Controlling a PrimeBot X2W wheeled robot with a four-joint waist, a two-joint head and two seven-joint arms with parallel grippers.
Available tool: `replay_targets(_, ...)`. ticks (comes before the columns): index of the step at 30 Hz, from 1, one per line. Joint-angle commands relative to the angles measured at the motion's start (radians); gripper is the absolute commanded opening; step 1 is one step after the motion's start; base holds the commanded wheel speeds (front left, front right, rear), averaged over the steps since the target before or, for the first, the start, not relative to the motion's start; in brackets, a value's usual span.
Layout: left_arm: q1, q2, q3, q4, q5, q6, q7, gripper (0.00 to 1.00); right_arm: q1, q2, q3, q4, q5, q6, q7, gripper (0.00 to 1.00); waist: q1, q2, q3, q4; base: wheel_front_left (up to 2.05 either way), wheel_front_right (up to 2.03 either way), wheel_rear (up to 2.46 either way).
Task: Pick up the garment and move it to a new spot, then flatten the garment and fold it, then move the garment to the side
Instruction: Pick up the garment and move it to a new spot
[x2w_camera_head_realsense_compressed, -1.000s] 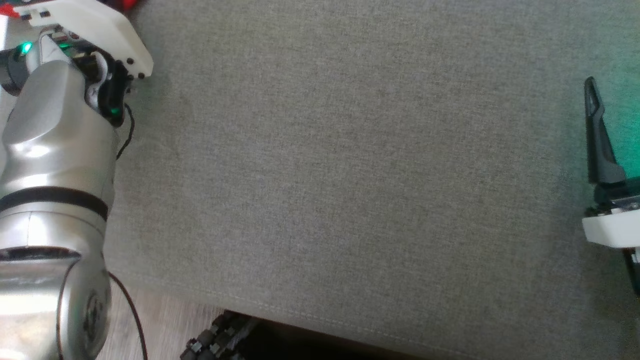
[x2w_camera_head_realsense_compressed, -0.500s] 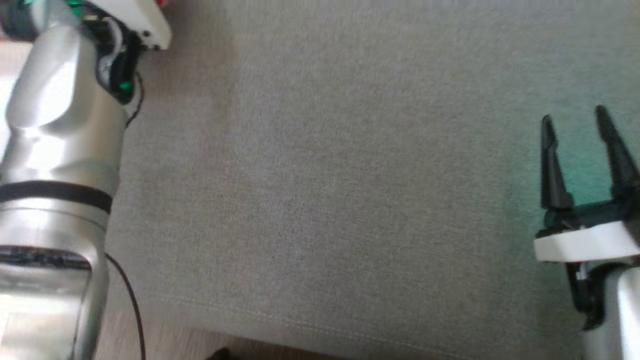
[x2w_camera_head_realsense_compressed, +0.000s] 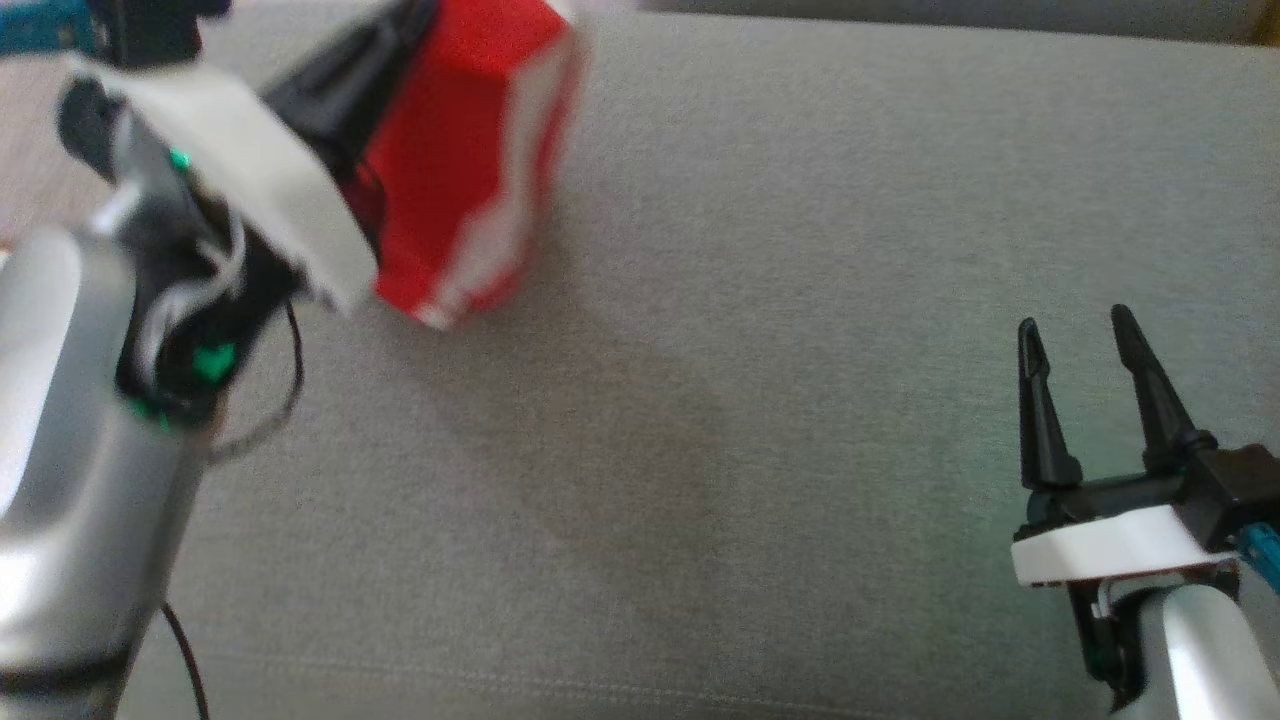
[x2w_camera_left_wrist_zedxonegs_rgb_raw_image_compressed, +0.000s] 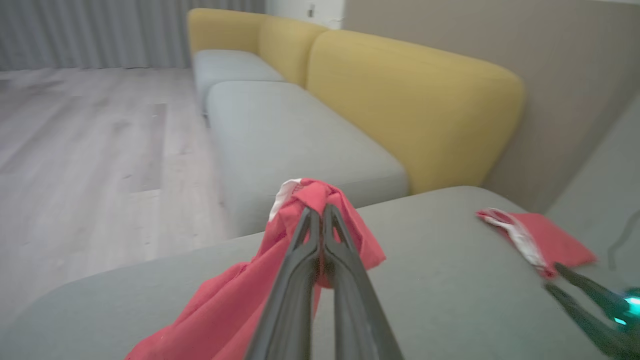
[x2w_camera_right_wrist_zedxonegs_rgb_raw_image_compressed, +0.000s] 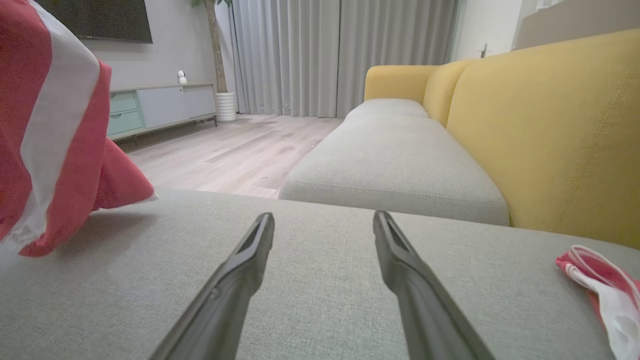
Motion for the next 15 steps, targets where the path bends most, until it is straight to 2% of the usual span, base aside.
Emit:
replay_targets(1, 0.017, 0.061, 0.066, -0.143, -0.057, 0.023, 0.055, 0.0, -0.001, 0.008, 0.03, -0.02, 0.008, -0.001, -0.018, 1.0, 0.0001, -0.0001, -0.034, -0.033, 0.0, 0.0, 0.0)
replay_targets(3, 0.078, 0.094, 0.089, -0.291, -0.113, 0.052, 0.121, 0.0, 0.003, 0.011, 0.034, -0.008, 0.01, -0.001, -0.024, 1.0, 0.0001, -0.0001, -0.045, -0.042, 0.0, 0.0, 0.0)
replay_targets(4, 0.123, 0.131, 0.117, -0.415, -0.147, 0.082, 0.168, 0.0, 0.006, 0.013, 0.037, 0.002, 0.01, -0.001, -0.03, 1.0, 0.0001, -0.0001, -0.052, -0.049, 0.0, 0.0, 0.0)
replay_targets(7, 0.172, 0.178, 0.152, -0.554, -0.19, 0.114, 0.226, 0.0, 0.004, 0.015, 0.045, 0.009, 0.01, -0.001, -0.035, 1.0, 0.0001, -0.0001, -0.052, -0.061, 0.0, 0.0, 0.0)
replay_targets(12, 0.205, 0.236, 0.19, -0.654, -0.236, 0.13, 0.287, 0.0, -0.005, 0.018, 0.065, 0.027, 0.015, -0.001, -0.045, 1.0, 0.0001, -0.0001, -0.053, -0.088, 0.0, 0.0, 0.0)
replay_targets(15, 0.199, 0.241, 0.18, -0.653, -0.252, 0.125, 0.308, 0.0, -0.015, 0.019, 0.085, 0.041, 0.019, -0.001, -0.052, 1.0, 0.0001, -0.0001, -0.05, -0.115, 0.0, 0.0, 0.0)
